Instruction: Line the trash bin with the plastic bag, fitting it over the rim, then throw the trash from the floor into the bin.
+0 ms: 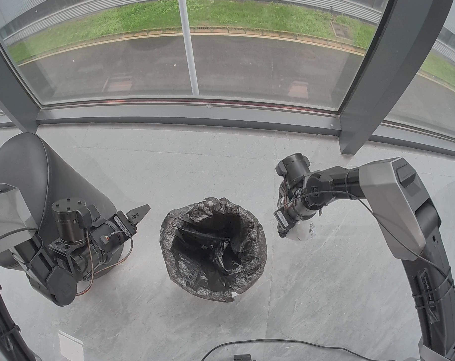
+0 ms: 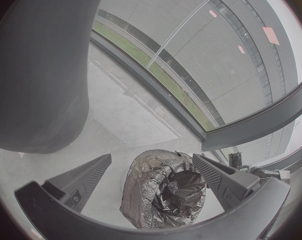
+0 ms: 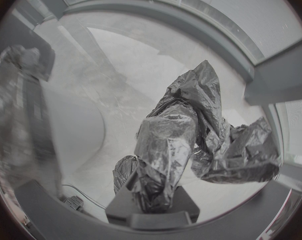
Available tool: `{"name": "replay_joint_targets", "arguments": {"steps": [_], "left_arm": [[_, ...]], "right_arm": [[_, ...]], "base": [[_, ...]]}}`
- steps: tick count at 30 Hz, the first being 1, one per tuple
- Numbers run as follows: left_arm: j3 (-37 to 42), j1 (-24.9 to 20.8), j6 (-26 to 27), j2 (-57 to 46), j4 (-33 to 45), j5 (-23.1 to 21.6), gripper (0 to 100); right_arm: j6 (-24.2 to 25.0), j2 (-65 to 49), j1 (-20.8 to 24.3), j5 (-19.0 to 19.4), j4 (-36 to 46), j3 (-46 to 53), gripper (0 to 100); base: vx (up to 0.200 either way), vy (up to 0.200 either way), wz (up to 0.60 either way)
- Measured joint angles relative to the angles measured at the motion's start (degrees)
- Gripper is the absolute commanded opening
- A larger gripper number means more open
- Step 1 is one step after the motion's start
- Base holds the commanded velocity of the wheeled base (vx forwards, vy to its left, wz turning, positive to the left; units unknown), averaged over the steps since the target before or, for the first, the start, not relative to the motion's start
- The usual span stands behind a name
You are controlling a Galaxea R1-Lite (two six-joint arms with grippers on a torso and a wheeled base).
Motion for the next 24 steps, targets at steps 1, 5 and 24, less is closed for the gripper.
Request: {"name": "replay_joint_targets", "arguments": {"steps": [1, 5, 24], "left_arm": [[-0.01, 0.0, -0.02, 0.02, 0.02, 0.02, 100], [-0.01, 0.0, -0.05, 0.02, 0.0, 0.0, 100], [0.33, -0.04, 0.04, -0.02, 0.02, 0.04, 100]], "right_arm": [[-0.61, -0.96, 0.46, -0.04, 0.17, 0.0, 0], [-2.85, -4.79, 2.32, -0.24, 0.69, 0.0, 0], [-8.19, -15.74, 18.41, -2.74, 0.79, -0.02, 0]], "base": [[0.0, 0.0, 0.0], [0.0, 0.0, 0.0], [0.0, 0.0, 0.0]]}}
